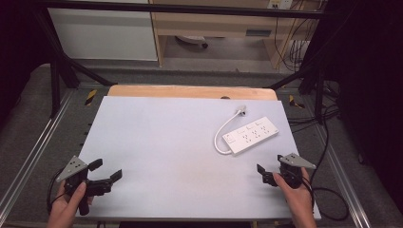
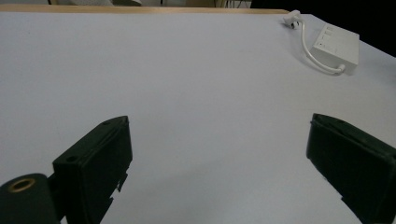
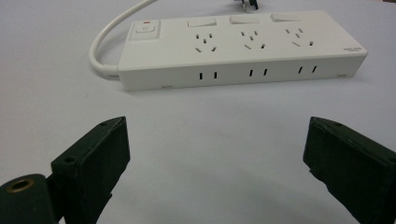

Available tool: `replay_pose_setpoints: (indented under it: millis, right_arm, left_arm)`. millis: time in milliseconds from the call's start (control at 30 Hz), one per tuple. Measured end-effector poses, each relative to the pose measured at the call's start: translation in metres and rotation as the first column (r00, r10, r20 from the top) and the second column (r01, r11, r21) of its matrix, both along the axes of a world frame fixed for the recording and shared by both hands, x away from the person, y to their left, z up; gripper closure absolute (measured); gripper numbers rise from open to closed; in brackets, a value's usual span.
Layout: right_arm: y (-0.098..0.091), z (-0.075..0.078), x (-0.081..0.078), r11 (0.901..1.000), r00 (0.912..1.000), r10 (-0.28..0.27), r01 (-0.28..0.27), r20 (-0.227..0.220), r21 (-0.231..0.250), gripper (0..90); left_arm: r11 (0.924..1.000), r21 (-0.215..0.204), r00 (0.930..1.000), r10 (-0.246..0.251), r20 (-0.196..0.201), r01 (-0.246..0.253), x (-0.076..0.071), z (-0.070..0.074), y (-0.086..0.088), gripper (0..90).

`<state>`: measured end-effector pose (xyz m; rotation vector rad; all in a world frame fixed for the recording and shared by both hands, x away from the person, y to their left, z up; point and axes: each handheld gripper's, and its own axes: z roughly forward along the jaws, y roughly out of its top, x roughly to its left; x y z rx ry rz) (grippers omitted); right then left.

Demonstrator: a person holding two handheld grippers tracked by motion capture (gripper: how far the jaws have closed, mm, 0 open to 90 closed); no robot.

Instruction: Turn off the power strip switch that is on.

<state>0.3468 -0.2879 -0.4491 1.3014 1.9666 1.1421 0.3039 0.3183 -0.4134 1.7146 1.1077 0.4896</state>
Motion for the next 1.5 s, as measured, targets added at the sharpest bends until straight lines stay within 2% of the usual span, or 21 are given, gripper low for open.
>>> replay_pose_setpoints:
  millis: [333,433,567,700,800,1100,1200,1233,1500]
  right_arm:
    - [-0.004,0.004,0.0,0.999,0.9998,-0.019,0.019,-0.008,0.04,7.1]
    - [-0.005,0.009,-0.001,0.9975,0.9993,-0.038,0.037,0.004,0.059,6.5]
    - [-0.005,0.016,-0.001,0.996,0.9979,-0.046,0.042,0.045,0.079,6.2]
    - [-0.005,0.022,-0.002,0.9967,0.9963,-0.054,0.05,0.066,0.065,5.9]
    - [-0.005,0.025,-0.003,0.9967,0.9966,-0.054,0.05,0.062,0.064,5.7]
    - [-0.002,0.032,-0.004,0.9946,0.9966,-0.052,0.046,0.064,0.093,5.1]
    - [0.003,0.033,-0.002,0.9967,0.9977,-0.036,0.032,0.057,0.074,4.6]
    - [0.006,0.034,0.001,0.9983,0.9983,-0.022,0.019,0.054,0.054,4.1]
    - [0.009,0.037,0.005,0.9979,0.9985,0.002,-0.006,0.055,0.064,4.0]
  left_arm:
    - [0.9998,0.016,0.9999,-0.014,0.0,0.014,-0.001,-0.001,-0.002,6.7]
    - [0.9998,0.017,0.9999,-0.014,-0.003,0.014,0.0,-0.001,-0.002,6.7]
    - [0.9995,0.022,0.9998,-0.021,-0.006,0.021,0.0,-0.001,-0.003,6.7]
    - [0.9994,0.026,0.9997,-0.022,-0.009,0.022,0.0,-0.002,-0.005,6.7]
    - [0.9993,0.03,0.9997,-0.024,-0.007,0.025,0.0,-0.001,-0.005,6.7]
    - [0.9993,0.03,0.9997,-0.022,-0.011,0.022,0.0,-0.002,-0.004,6.7]
    - [0.9993,0.029,0.9997,-0.023,-0.008,0.023,0.0,-0.002,-0.004,6.7]
    - [0.9992,0.03,0.9996,-0.025,-0.009,0.025,0.0,-0.002,-0.004,6.7]
    - [0.999,0.033,0.9995,-0.029,-0.013,0.029,0.0,-0.002,-0.005,6.7]
